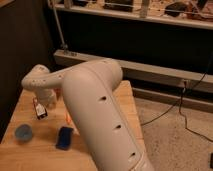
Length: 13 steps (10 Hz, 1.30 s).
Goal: Push the ceramic bowl across the table
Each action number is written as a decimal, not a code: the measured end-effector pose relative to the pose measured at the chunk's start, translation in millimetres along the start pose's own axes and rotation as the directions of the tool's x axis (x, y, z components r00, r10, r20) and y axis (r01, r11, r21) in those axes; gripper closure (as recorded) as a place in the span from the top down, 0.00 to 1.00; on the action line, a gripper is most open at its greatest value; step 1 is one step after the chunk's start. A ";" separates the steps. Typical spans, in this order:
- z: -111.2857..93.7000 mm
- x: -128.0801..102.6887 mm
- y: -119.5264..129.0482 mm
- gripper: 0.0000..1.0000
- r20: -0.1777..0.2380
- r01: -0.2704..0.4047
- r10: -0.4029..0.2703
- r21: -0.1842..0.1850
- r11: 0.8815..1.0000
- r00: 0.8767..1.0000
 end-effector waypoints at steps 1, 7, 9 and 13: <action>7.9 -5.9 -0.6 0.00 0.000 0.001 -0.001 0.005 1.000 1.000; -12.6 -111.9 -22.6 0.00 0.186 -0.079 0.068 0.055 0.995 0.980; -20.2 -135.3 -47.1 0.00 0.218 -0.117 0.089 0.121 0.986 0.972; -16.7 -149.8 -49.2 0.00 0.208 -0.132 0.097 0.162 0.978 0.973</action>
